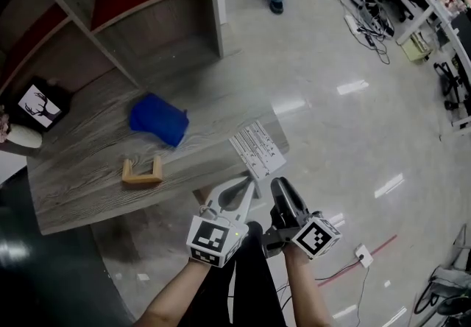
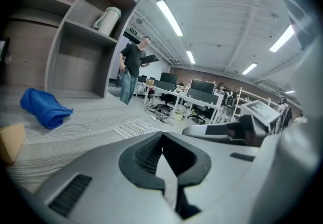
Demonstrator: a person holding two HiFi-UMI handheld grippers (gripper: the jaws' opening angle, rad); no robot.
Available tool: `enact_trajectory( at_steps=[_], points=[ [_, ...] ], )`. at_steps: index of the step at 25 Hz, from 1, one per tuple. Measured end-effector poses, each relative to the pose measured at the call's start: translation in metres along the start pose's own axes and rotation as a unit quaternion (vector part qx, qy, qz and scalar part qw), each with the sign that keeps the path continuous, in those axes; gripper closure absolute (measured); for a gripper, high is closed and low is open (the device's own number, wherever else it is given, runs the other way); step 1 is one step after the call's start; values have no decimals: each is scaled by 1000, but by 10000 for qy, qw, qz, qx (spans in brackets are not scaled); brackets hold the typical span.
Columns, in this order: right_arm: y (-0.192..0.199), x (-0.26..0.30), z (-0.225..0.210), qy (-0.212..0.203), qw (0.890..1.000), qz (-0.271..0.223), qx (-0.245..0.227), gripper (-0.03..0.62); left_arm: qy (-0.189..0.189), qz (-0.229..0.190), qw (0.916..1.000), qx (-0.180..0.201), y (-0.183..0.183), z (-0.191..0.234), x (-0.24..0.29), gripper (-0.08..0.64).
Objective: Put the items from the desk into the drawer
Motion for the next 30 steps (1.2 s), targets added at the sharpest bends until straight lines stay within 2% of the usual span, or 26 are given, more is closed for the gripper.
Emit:
enact_trajectory(
  at_steps=[2,6,15,20,25,30],
  points=[
    [3,2,-9,-37,9995,52,304,445,-31,16,10000,-36,5,2,-1,549],
    [10,8,-21,-19,9983,189,552,443,-71,58,9999,-81,13,4,-2,549],
    [15,37,-29,-216,9924,164,1201,447,-161,54,9997,-199,25,13,1,549],
    [14,43,-29,-227,9903,96,1364,538,-209,65,9995,-244,27,15,0,549],
    [17,44,-28,-468,9835,25,1745,557,-212,61,9995,-232,26,16,0,549],
    [16,40,-22,-604,9851,13,1611,566,-201,26,9996,-211,23,15,-1,549]
  ],
)
Point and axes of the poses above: the fingertips, and each gripper's own axes: x forward along the fingers, z to its left, y out of its underside, the point moved 9 cm from there along -x, backward along the fingers, and after that the axes turned 9 degrees about y, right-handed, at the moved point
